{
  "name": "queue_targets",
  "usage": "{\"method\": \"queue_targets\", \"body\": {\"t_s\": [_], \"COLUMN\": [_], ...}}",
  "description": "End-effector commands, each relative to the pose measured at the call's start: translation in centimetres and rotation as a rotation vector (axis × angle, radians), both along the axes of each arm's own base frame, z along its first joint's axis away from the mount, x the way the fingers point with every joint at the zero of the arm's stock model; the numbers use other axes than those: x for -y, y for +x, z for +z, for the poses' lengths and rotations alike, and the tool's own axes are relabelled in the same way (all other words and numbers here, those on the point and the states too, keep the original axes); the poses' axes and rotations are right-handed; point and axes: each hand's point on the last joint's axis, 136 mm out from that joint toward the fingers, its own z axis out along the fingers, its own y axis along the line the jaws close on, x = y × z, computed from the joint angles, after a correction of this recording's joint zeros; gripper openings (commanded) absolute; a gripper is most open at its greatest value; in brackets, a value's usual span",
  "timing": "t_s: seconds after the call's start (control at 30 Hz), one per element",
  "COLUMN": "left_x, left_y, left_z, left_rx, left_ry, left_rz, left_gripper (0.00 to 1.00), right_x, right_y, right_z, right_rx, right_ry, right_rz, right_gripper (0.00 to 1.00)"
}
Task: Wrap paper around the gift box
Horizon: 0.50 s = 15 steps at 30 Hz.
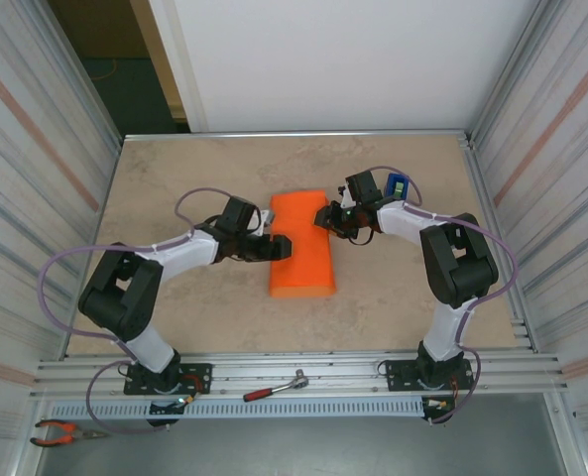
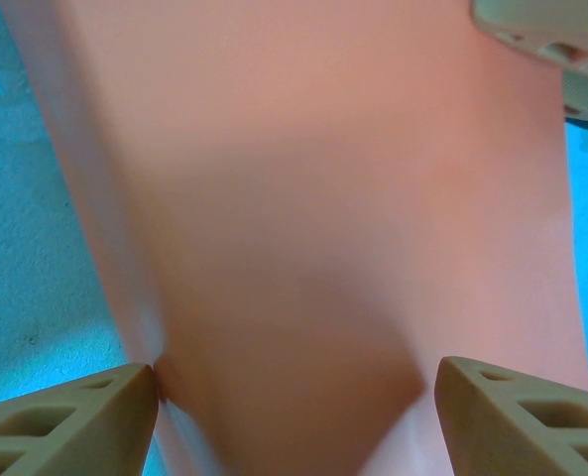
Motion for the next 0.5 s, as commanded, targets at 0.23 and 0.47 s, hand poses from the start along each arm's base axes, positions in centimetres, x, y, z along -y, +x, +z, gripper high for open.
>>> {"method": "queue_targets", "body": {"t_s": [0.23,0.47], "left_x": [-0.2,-1.1], "left_y": [0.7,3.6], "left_z": [-1.0,2.5], "left_rx": [0.008,0.058], "left_ry": [0.025,-0.064], "left_rz": [0.03,0.061], "left_gripper": [0.74,0.76], "right_x": [0.7,0.6], "right_y": [-1.6,-1.7], "right_z": [-3.2,-3.2], "right_rx": [-0.115,-0.115], "right_ry": [-0.058,-0.059], "right_rz": [-0.024,-0.021], "right_gripper": [0.32,0.32]}}
